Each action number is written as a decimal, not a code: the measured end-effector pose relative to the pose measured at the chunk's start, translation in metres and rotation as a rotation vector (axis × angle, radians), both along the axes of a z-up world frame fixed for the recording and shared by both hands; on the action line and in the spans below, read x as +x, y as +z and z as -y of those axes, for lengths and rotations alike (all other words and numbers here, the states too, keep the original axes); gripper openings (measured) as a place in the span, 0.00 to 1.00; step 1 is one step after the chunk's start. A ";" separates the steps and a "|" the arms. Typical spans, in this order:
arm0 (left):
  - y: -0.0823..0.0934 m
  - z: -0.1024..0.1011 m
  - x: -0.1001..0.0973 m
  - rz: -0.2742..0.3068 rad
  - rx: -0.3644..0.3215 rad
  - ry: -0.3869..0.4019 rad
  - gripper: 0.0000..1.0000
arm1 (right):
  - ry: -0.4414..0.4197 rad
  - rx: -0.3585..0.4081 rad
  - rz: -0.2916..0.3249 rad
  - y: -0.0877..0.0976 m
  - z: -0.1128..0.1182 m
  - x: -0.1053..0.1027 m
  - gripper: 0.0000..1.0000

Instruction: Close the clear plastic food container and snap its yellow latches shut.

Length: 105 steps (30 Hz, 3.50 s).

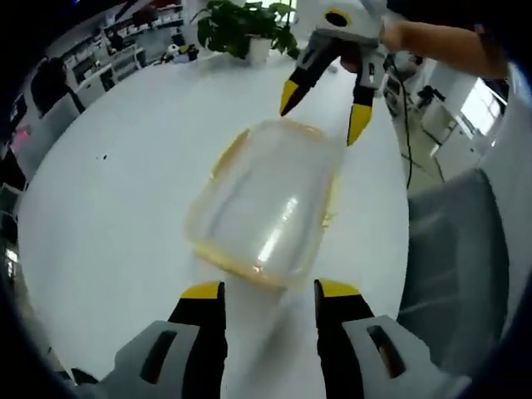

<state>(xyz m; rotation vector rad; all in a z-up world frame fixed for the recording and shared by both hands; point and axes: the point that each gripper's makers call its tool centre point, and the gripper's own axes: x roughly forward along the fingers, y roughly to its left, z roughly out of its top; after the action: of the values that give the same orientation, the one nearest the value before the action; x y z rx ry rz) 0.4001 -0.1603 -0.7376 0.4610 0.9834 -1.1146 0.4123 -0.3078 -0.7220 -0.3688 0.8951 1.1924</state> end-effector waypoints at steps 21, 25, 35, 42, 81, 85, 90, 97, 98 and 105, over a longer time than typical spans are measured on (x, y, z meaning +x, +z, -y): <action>0.014 0.006 0.021 -0.060 -0.130 0.366 0.42 | -0.275 0.029 -0.025 -0.001 -0.004 0.012 0.43; 0.012 0.009 0.023 -0.077 -0.134 0.415 0.41 | -0.327 0.026 -0.046 -0.004 -0.004 0.013 0.42; 0.002 0.015 0.025 -0.140 -0.137 0.527 0.40 | -0.431 0.033 -0.076 -0.010 -0.002 0.018 0.39; -0.001 0.015 0.029 -0.158 -0.163 0.570 0.42 | -0.495 0.055 -0.122 -0.016 -0.002 0.020 0.39; -0.002 0.020 0.029 -0.250 -0.230 0.634 0.36 | -0.589 0.072 -0.247 -0.020 -0.008 0.014 0.31; -0.003 0.018 0.029 -0.248 -0.231 0.634 0.37 | -0.591 0.072 -0.243 -0.019 -0.008 0.013 0.32; -0.004 0.017 0.029 -0.243 -0.237 0.638 0.37 | -0.596 0.061 -0.248 -0.019 -0.008 0.013 0.33; -0.004 0.018 0.030 -0.250 -0.225 0.635 0.39 | -0.592 0.047 -0.239 -0.018 -0.008 0.013 0.34; -0.004 0.017 0.030 -0.252 -0.223 0.635 0.39 | -0.590 0.045 -0.238 -0.018 -0.007 0.013 0.34; -0.002 0.019 0.033 -0.207 -0.198 0.572 0.41 | -0.557 0.020 -0.208 -0.016 -0.008 0.014 0.35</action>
<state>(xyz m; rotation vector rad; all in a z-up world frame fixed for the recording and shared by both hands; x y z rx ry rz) 0.4335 -0.1794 -0.7398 -0.1028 1.0816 -0.7346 0.4267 -0.2999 -0.7379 0.0302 1.0763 0.7292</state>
